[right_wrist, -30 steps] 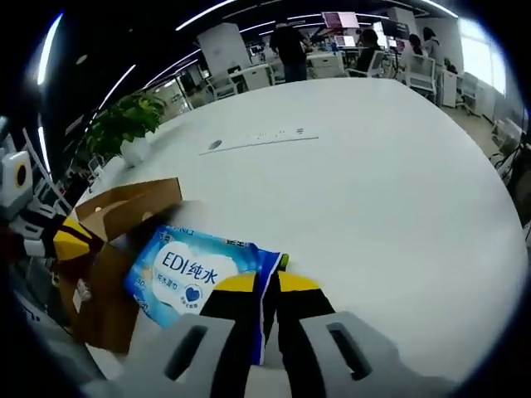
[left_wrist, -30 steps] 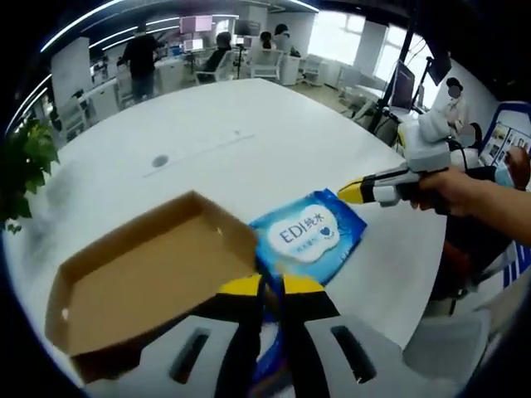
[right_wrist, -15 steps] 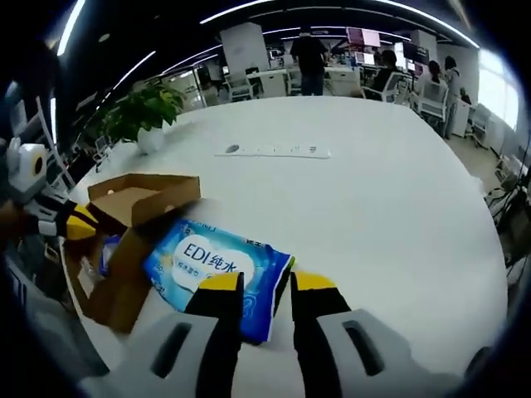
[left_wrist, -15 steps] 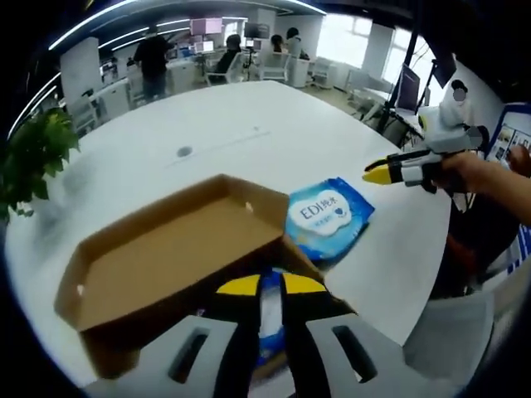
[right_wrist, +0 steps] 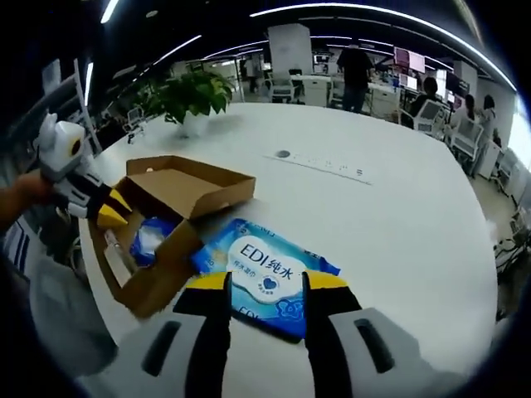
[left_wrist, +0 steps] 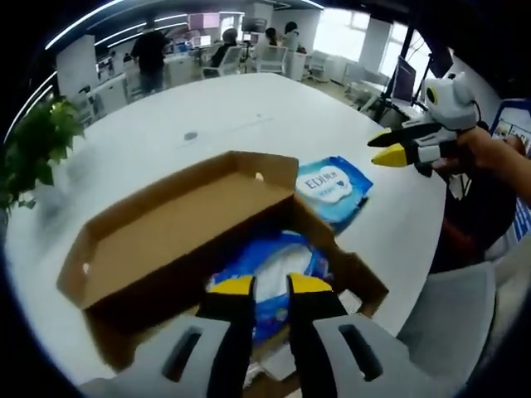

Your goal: Operate the shoe box by opening the lid, removing the specified soft item, and placing it in the target area until the item is outside and the box remains undamaged.

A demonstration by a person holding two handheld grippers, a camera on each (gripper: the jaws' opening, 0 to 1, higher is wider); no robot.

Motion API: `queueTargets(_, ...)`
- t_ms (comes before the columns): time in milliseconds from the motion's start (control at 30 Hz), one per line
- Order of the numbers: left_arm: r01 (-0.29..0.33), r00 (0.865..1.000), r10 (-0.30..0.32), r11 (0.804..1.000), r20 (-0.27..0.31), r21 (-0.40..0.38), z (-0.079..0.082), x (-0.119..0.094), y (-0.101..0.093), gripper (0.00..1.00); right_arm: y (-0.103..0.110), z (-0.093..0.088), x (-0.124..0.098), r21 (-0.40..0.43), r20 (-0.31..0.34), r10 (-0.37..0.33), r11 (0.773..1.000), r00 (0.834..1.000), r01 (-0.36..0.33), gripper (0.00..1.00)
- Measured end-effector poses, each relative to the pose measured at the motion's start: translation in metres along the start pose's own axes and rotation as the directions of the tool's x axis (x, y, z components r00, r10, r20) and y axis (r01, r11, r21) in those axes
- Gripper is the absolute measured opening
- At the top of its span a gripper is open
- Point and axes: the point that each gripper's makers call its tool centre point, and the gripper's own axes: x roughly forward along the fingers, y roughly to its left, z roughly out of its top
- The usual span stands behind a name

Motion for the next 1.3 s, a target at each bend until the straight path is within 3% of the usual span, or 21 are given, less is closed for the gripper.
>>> queueTargets(233,0.031,0.999,-0.031,0.999,-0.016,0.033,-0.010,-0.001,0.001,0.15,0.031,0.010,0.004,-0.079,-0.013,0.061,0.995,0.998,-0.062,0.32)
queueTargets(433,0.057,0.996,-0.050,0.994,-0.078,0.097,-0.026,0.005,0.004,0.18,0.055,0.019,0.011,-0.143,-0.024,0.109,0.983,0.994,-0.111,0.31)
queueTargets(600,0.088,0.995,-0.079,0.986,-0.068,0.139,-0.025,0.006,0.003,0.22,0.074,0.022,0.019,-0.190,-0.043,0.151,0.969,0.988,-0.156,0.31)
queueTargets(833,0.174,0.984,-0.160,0.959,-0.080,0.221,-0.023,0.013,-0.008,0.32,0.102,0.019,0.033,-0.283,-0.094,0.194,0.935,0.976,-0.213,0.31)
queueTargets(1033,0.230,0.973,-0.212,0.927,-0.092,0.295,-0.020,0.021,-0.014,0.29,0.121,0.024,0.044,-0.314,-0.100,0.235,0.914,0.967,-0.255,0.29)
queueTargets(1300,0.296,0.955,-0.264,0.889,-0.135,0.351,-0.022,0.030,-0.021,0.20,0.140,0.021,0.069,-0.393,-0.151,0.255,0.871,0.955,-0.295,0.27)
